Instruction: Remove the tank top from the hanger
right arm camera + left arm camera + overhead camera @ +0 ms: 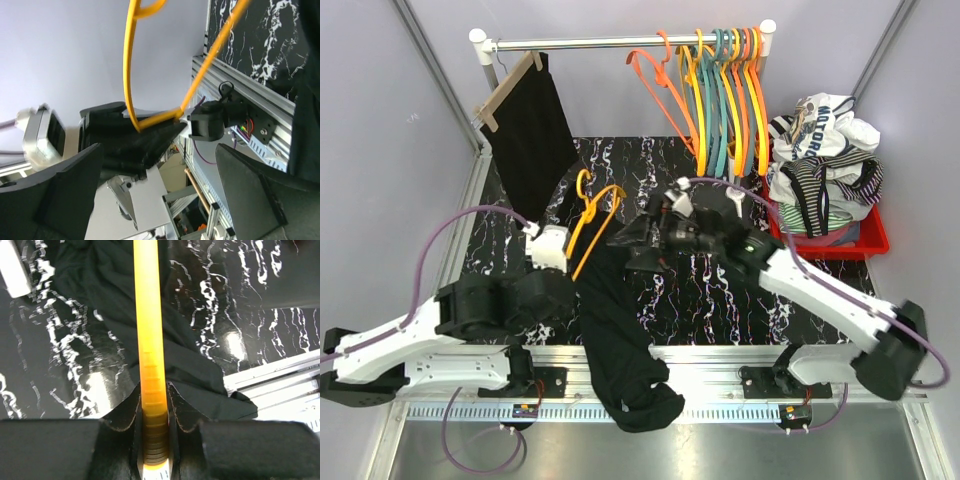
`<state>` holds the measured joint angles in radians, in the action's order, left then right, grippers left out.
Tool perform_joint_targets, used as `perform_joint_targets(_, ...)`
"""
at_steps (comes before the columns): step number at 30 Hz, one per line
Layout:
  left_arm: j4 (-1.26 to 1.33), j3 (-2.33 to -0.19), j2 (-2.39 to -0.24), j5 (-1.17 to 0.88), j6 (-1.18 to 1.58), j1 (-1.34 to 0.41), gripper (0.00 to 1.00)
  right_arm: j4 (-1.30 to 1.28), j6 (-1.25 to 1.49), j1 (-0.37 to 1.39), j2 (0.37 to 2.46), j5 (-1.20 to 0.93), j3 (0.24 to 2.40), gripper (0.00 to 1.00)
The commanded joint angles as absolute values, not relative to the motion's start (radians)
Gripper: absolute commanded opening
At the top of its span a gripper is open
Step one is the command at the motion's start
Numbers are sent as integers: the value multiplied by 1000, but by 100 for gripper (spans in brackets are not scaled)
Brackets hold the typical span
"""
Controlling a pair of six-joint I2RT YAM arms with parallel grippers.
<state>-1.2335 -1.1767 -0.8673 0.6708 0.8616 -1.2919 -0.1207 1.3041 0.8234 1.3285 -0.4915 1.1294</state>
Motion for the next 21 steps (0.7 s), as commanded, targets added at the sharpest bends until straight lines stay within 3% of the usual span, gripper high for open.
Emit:
perform_joint_targets(1, -1272, -1241, -841, 753, 893, -1282, 0, -181, 1229, 804, 1152, -402, 1094, 100)
perform_joint_targets(4, -1221, -1339, -902, 744, 766, -1206, 0, -346, 1132, 804, 1034, -380, 1097, 100)
perform_joint_targets(9, -1063, -1555, -1069, 523, 454, -924, 0, -586, 1046, 804, 881, -365, 1072, 100)
perform_joint_targets(13, -1058, -1828, -1265, 465, 328, -845, 0, -693, 1032, 804, 783, -339, 997, 100)
perform_joint_targets(21, -1101, -2166, -1526, 411, 216, -715, 0, -796, 1068, 805, 627, -295, 881, 100)
